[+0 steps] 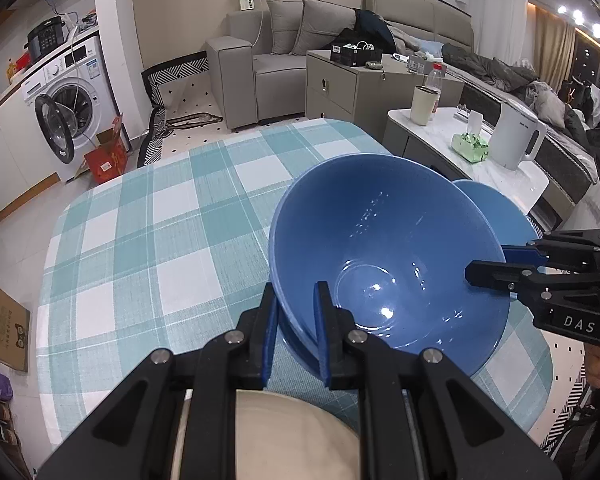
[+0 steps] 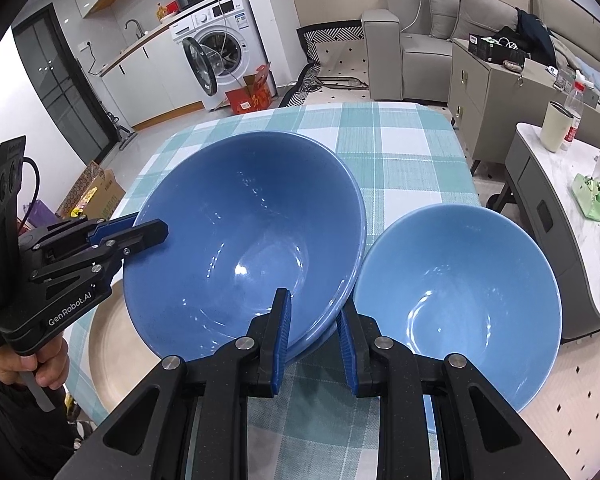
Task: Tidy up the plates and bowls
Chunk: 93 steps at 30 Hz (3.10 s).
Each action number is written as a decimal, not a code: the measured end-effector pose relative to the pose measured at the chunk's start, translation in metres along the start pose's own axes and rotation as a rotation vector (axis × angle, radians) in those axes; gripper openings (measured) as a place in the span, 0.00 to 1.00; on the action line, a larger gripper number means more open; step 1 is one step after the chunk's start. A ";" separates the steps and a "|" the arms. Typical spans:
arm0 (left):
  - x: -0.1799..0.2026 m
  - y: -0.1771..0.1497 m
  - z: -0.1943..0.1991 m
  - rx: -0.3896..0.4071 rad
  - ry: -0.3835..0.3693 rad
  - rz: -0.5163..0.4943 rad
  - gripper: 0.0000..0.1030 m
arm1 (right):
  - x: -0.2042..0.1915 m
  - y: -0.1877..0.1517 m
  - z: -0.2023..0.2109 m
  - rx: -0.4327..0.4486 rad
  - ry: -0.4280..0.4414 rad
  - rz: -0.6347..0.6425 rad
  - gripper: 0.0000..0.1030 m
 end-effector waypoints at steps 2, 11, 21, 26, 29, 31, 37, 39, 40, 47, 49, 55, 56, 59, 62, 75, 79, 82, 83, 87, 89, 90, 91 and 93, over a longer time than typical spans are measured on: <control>0.001 -0.003 -0.003 -0.009 0.002 -0.005 0.14 | 0.000 -0.001 -0.003 -0.007 0.000 -0.002 0.23; 0.001 -0.007 -0.011 -0.027 0.008 -0.012 0.14 | 0.001 -0.004 -0.011 -0.022 -0.003 0.000 0.23; -0.002 -0.012 -0.019 -0.041 0.013 -0.014 0.14 | 0.000 -0.007 -0.018 -0.035 -0.004 0.003 0.23; -0.003 -0.015 -0.024 -0.049 0.016 -0.021 0.14 | 0.000 -0.009 -0.021 -0.039 -0.007 0.003 0.23; -0.001 -0.015 -0.026 -0.056 0.018 -0.024 0.14 | -0.001 -0.009 -0.021 -0.040 -0.008 0.004 0.23; -0.001 -0.016 -0.027 -0.058 0.019 -0.027 0.14 | -0.001 -0.009 -0.021 -0.039 -0.009 0.006 0.23; 0.001 -0.016 -0.027 -0.059 0.025 -0.035 0.14 | -0.005 -0.010 -0.022 -0.045 -0.048 0.040 0.24; 0.001 -0.018 -0.027 -0.061 0.029 -0.036 0.14 | -0.007 -0.011 -0.023 -0.047 -0.056 0.048 0.24; 0.000 -0.018 -0.028 -0.061 0.028 -0.036 0.14 | -0.007 -0.011 -0.023 -0.049 -0.058 0.051 0.25; -0.001 -0.019 -0.029 -0.069 0.026 -0.034 0.15 | -0.008 -0.010 -0.024 -0.051 -0.070 0.063 0.25; -0.002 -0.020 -0.030 -0.074 0.025 -0.033 0.15 | -0.008 -0.010 -0.025 -0.053 -0.076 0.068 0.25; -0.002 -0.022 -0.032 -0.080 0.027 -0.036 0.15 | -0.010 -0.008 -0.027 -0.056 -0.096 0.083 0.25; -0.002 -0.022 -0.032 -0.081 0.027 -0.037 0.15 | -0.010 -0.008 -0.027 -0.058 -0.100 0.087 0.25; -0.002 -0.023 -0.033 -0.083 0.030 -0.041 0.15 | -0.012 -0.009 -0.029 -0.066 -0.116 0.104 0.25; -0.001 -0.023 -0.035 -0.083 0.030 -0.044 0.16 | -0.012 -0.008 -0.030 -0.071 -0.137 0.117 0.25; 0.001 -0.027 -0.037 -0.101 0.031 -0.063 0.21 | -0.017 -0.011 -0.034 -0.085 -0.228 0.210 0.32; 0.002 -0.027 -0.034 -0.095 0.024 -0.069 0.34 | -0.019 -0.012 -0.034 -0.084 -0.235 0.221 0.35; 0.002 -0.026 -0.029 -0.080 0.036 -0.079 0.45 | -0.020 -0.010 -0.033 -0.077 -0.239 0.227 0.39; 0.002 -0.026 -0.028 -0.078 0.037 -0.081 0.45 | -0.019 -0.010 -0.033 -0.078 -0.237 0.226 0.40; -0.002 -0.023 -0.025 -0.071 0.036 -0.074 0.48 | -0.018 -0.010 -0.031 -0.078 -0.228 0.225 0.41; -0.003 -0.022 -0.023 -0.069 0.035 -0.071 0.48 | -0.018 -0.010 -0.029 -0.075 -0.218 0.222 0.42; -0.004 -0.022 -0.023 -0.069 0.034 -0.069 0.48 | -0.018 -0.010 -0.028 -0.075 -0.209 0.216 0.43; -0.004 -0.022 -0.023 -0.069 0.033 -0.067 0.48 | -0.018 -0.011 -0.028 -0.078 -0.198 0.209 0.43; -0.004 -0.022 -0.022 -0.068 0.033 -0.067 0.48 | -0.018 -0.010 -0.026 -0.080 -0.179 0.196 0.43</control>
Point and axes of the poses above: each gripper's, at about its wrist camera, not at the fingertips, and z roughly against the way its jaws point, x to its right, y to its top, the point moved 7 cm from there along -z, roughly the way its jaws point, and after that the axes turned 10 degrees about y, right-handed, at the moved point
